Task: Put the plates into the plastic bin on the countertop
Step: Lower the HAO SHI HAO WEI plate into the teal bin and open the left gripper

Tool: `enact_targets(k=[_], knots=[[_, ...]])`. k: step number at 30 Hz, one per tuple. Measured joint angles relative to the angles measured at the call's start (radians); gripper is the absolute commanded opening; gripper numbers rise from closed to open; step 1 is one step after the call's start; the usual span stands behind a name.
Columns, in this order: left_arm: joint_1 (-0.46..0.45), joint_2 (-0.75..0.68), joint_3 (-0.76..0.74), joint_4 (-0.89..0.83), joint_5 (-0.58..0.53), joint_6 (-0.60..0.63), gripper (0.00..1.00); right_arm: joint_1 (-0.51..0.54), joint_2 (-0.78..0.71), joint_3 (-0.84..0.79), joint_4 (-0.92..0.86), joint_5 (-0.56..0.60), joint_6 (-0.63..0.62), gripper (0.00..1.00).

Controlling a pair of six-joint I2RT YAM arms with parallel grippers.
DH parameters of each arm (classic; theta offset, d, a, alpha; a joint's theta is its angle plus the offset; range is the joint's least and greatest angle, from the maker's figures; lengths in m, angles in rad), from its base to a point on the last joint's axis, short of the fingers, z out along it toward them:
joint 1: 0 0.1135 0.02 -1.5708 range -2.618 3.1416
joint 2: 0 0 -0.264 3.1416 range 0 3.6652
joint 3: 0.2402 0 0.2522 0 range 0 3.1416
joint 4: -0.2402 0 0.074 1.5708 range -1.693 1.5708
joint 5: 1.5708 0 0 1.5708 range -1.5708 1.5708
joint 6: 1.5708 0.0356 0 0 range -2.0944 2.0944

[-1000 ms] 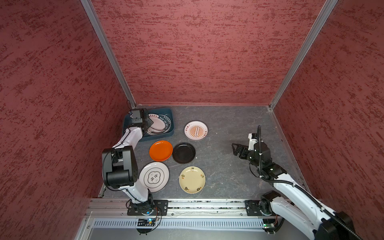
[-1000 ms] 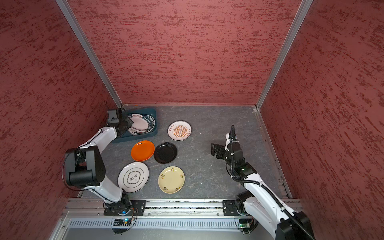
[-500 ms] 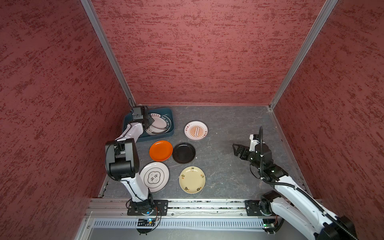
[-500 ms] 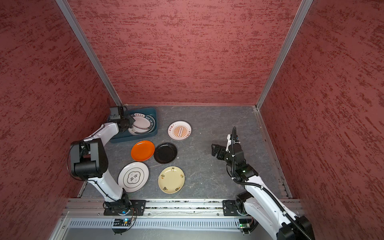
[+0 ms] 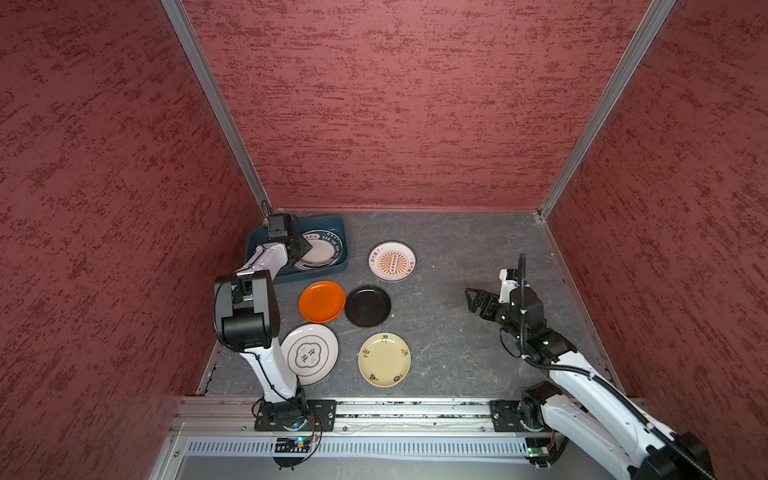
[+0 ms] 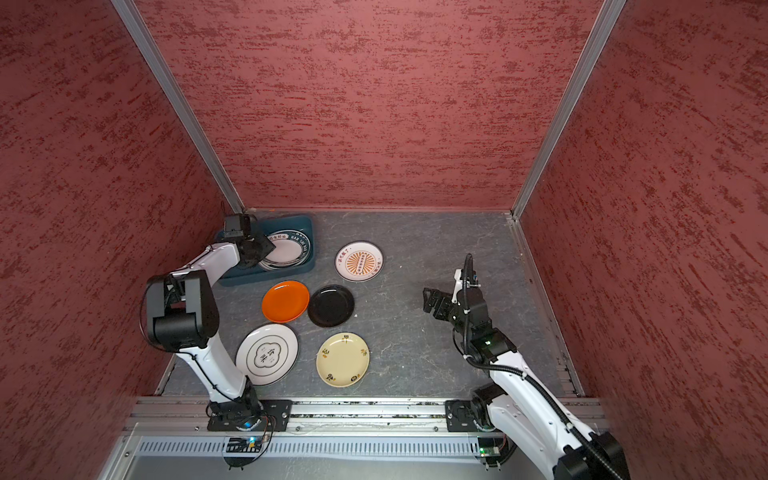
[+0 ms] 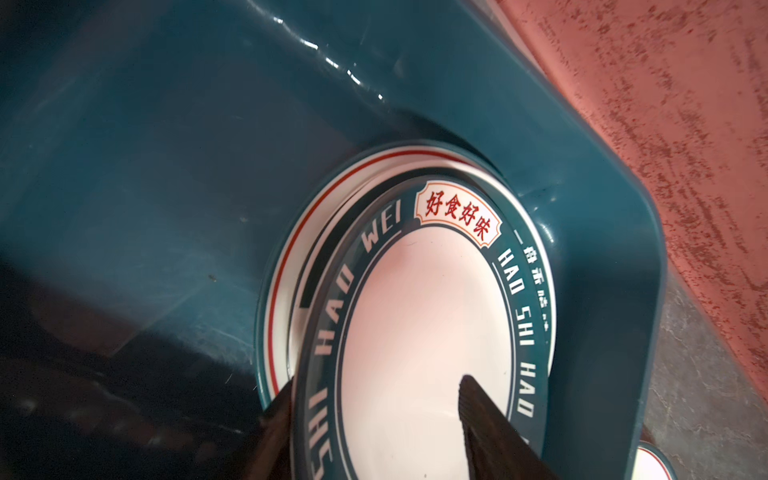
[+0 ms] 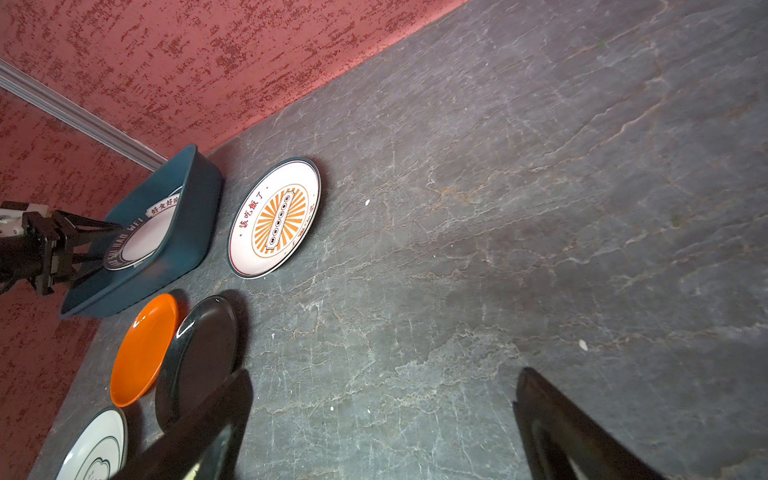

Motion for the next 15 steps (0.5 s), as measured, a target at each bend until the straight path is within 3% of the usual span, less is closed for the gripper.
enact_targets(k=[8, 15], knots=[[0.003, -0.001, 0.006, -0.017, -0.003, 0.021, 1.00, 0.000, 0.000, 0.000, 0.000, 0.000, 0.002, 0.99], [-0.005, -0.076, -0.022, -0.005, -0.028, 0.026, 0.99, 0.000, -0.003, 0.000, -0.015, -0.002, 0.008, 0.99]])
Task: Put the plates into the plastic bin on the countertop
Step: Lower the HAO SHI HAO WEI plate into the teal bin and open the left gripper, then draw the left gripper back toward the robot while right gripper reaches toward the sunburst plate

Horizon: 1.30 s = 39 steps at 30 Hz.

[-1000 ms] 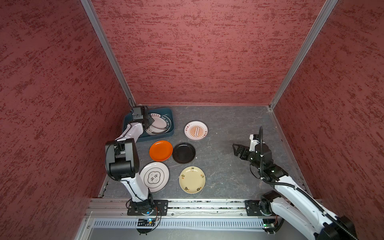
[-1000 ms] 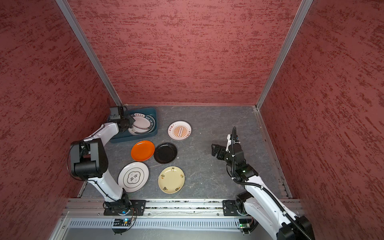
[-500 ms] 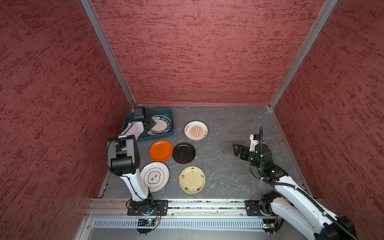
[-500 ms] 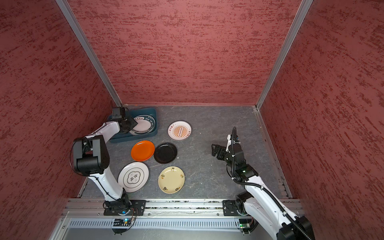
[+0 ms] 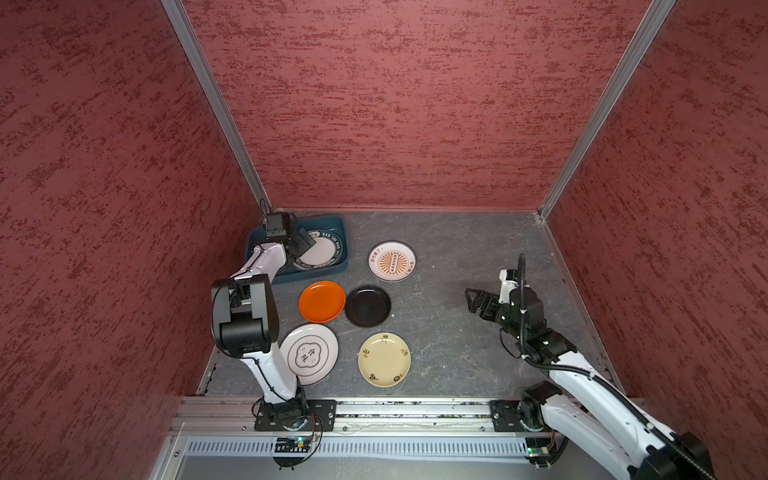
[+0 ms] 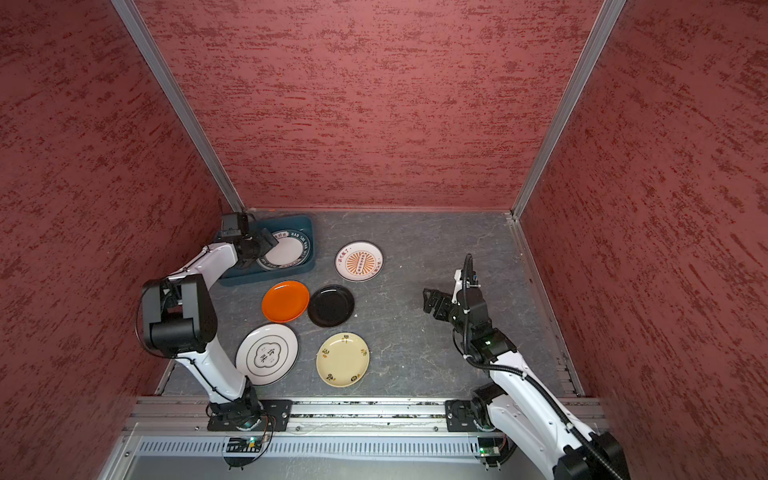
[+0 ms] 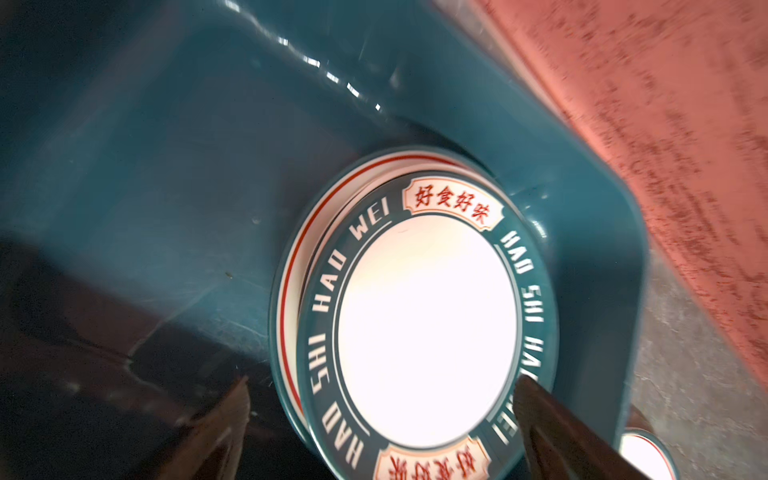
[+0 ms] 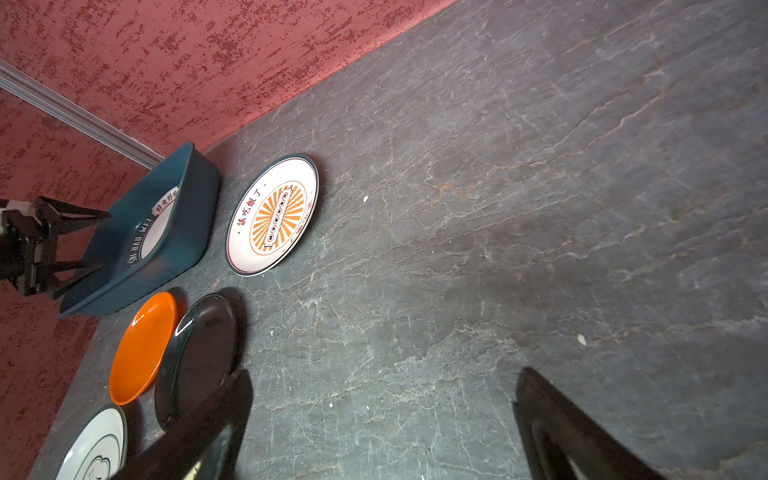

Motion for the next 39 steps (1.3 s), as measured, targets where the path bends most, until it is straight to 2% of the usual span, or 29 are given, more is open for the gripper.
enact_targets(k=[6, 14, 20, 25, 31, 35, 39], knots=[[-0.035, -0.215, -0.139, 0.071, -0.028, 0.000, 0.99, 0.000, -0.013, 0.000, -0.002, -0.042, 0.036, 0.99], [-0.107, -0.550, -0.389, 0.124, -0.026, -0.005, 0.99, 0.000, 0.067, 0.000, 0.057, -0.196, 0.126, 0.99], [-0.112, -0.799, -0.579, 0.119, 0.077, -0.061, 0.99, 0.000, 0.272, 0.010, 0.201, -0.332, 0.211, 0.97], [-0.117, -0.975, -0.686, 0.101, 0.229, -0.111, 0.99, 0.000, 0.412, 0.074, 0.256, -0.396, 0.256, 0.95], [-0.128, -1.097, -0.755, 0.023, 0.343, -0.161, 0.99, 0.002, 0.432, 0.127, 0.299, -0.403, 0.298, 0.95], [-0.141, -1.114, -0.754, -0.074, 0.331, -0.167, 0.99, 0.003, 0.437, 0.162, 0.284, -0.401, 0.300, 0.95], [-0.148, -1.087, -0.752, -0.179, 0.272, -0.159, 0.99, 0.005, 0.455, 0.233, 0.246, -0.404, 0.287, 0.94]])
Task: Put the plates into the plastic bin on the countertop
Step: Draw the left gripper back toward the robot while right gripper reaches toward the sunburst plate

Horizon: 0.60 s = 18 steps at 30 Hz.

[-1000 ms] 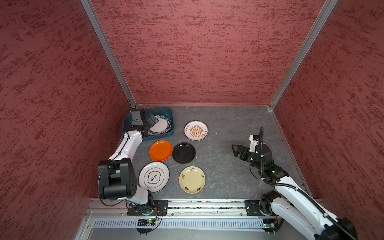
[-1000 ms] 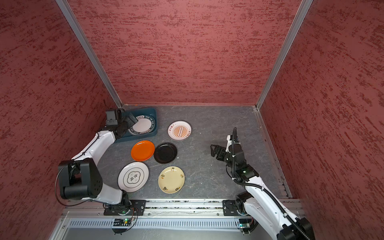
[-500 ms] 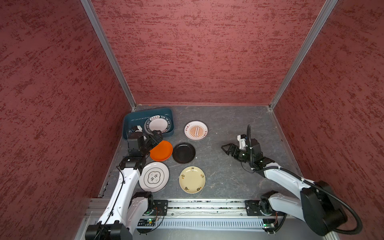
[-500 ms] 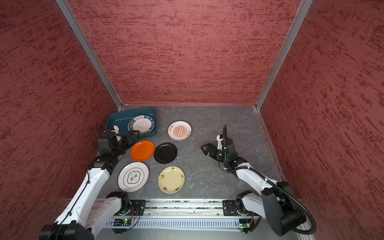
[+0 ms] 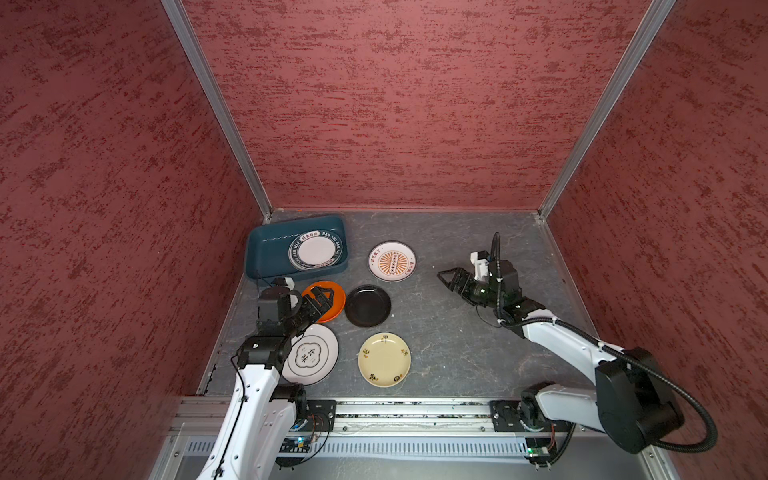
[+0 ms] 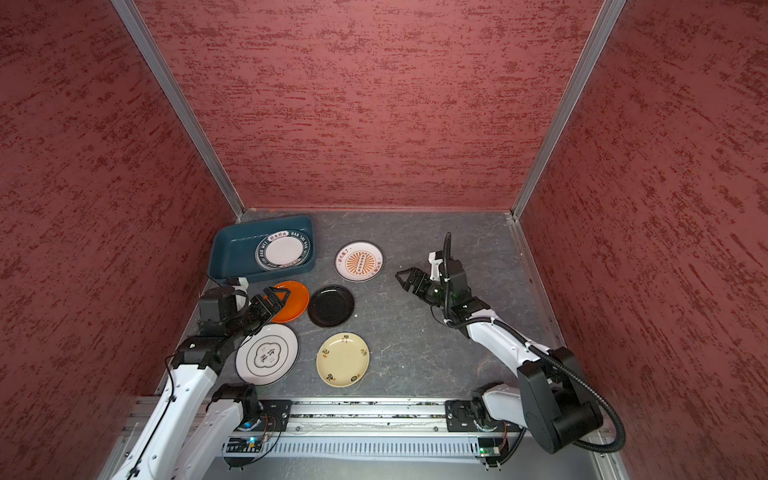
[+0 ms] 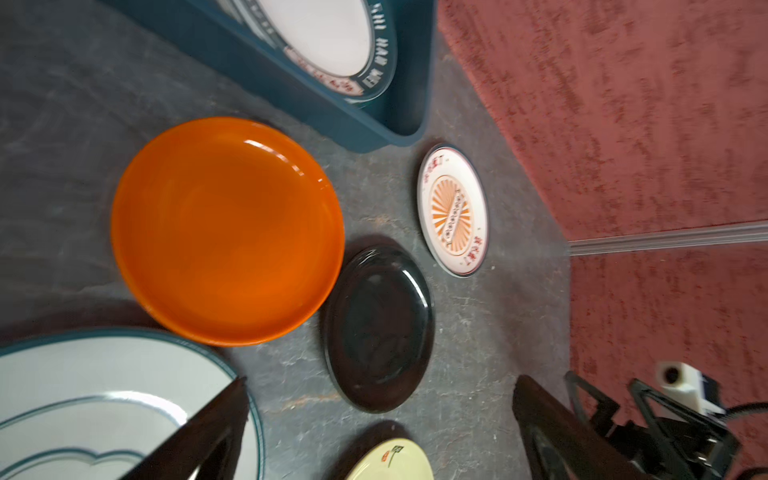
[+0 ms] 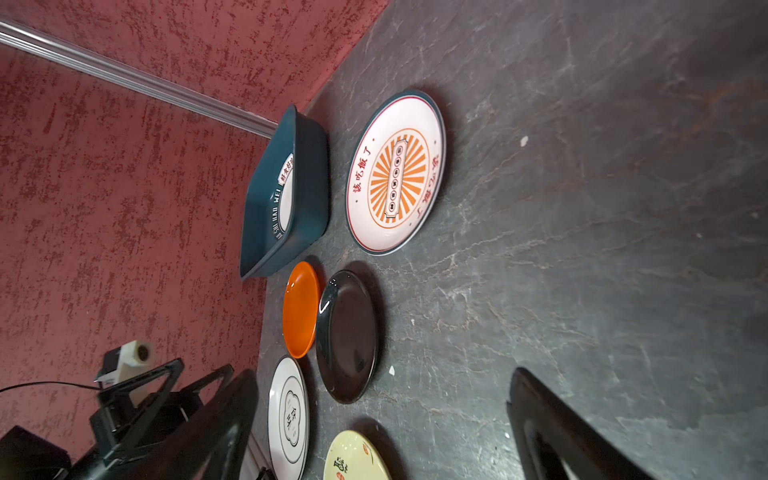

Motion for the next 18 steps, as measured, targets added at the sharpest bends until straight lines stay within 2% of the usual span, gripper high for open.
enact_targets(k=[5, 11, 18], knots=[[0.000, 0.024, 0.001, -0.106, -0.079, -0.001, 0.99, 0.000, -0.019, 0.029, -0.020, -0.027, -0.013, 0.95], [0.000, -0.023, -0.020, -0.129, -0.123, -0.019, 0.99, 0.002, -0.043, 0.012, -0.006, -0.048, -0.031, 0.94], [0.000, -0.149, -0.107, -0.078, -0.111, -0.077, 0.99, 0.002, 0.128, 0.017, 0.072, -0.093, -0.063, 0.89]])
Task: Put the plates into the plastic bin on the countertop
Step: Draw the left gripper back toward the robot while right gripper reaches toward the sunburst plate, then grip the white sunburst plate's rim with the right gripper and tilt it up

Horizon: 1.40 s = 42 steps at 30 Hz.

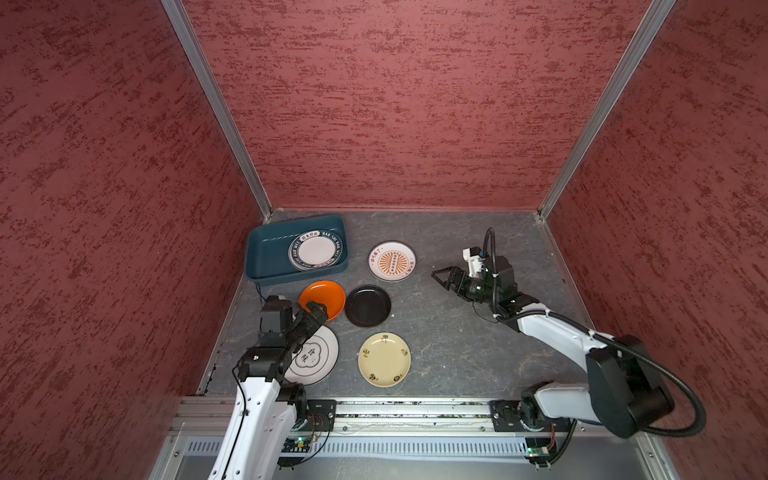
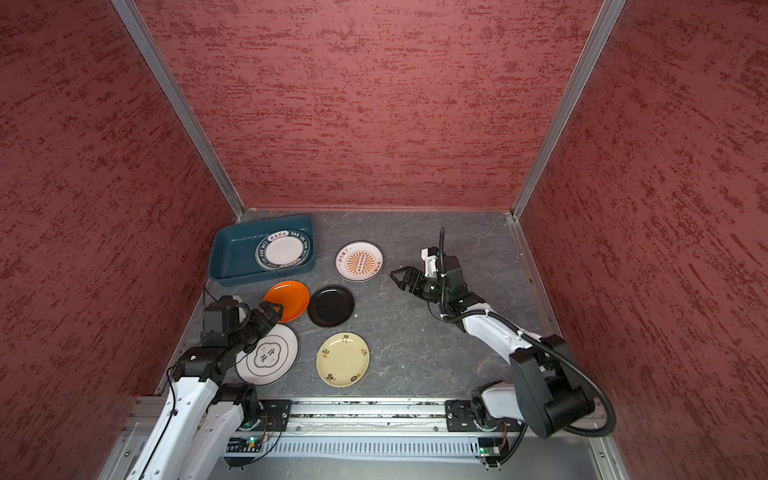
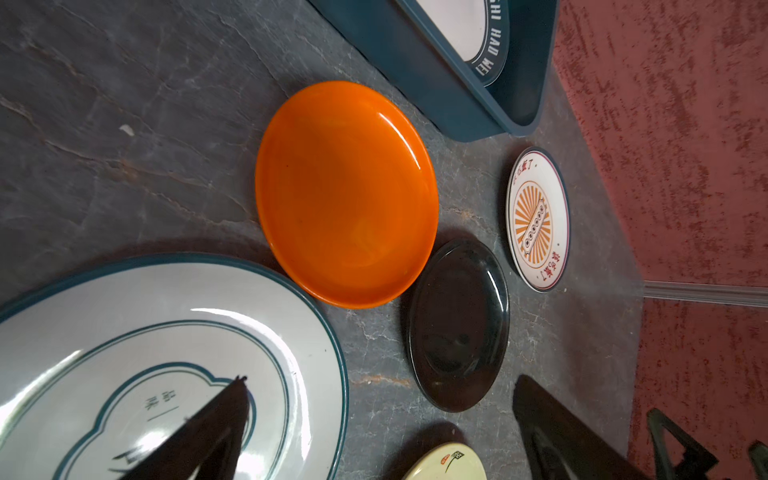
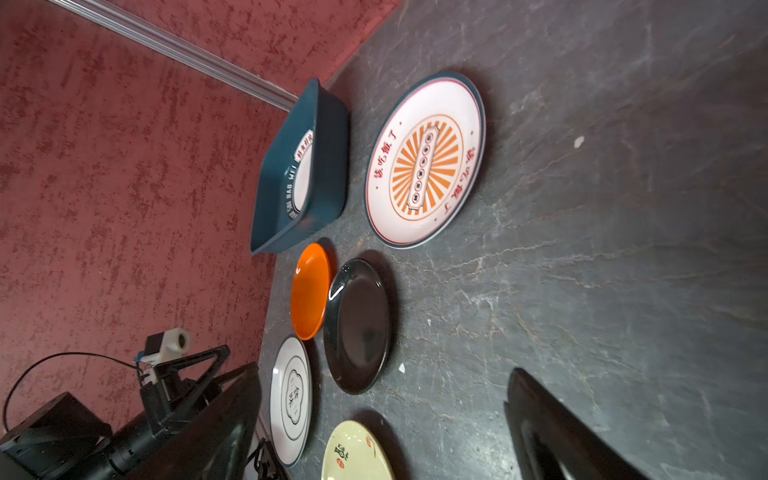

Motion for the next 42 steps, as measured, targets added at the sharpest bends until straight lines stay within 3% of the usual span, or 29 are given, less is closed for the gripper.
enact_targets(k=[9, 23, 31, 42], knots=[[0.000, 0.021, -0.031, 0.077, 0.031, -0.028, 0.99, 0.000, 0.237, 0.087, 0.050, -0.029, -0.025, 0.82], [0.021, 0.105, -0.064, 0.222, 0.169, -0.027, 0.99, 0.000, 0.542, 0.322, 0.125, -0.032, 0.016, 0.66], [0.040, 0.099, -0.103, 0.315, 0.259, -0.024, 0.99, 0.000, 0.627, 0.407, 0.113, -0.016, 0.039, 0.57], [0.027, 0.065, -0.114, 0.328, 0.264, -0.023, 0.99, 0.000, 0.699, 0.461, 0.133, 0.004, 0.079, 0.48]])
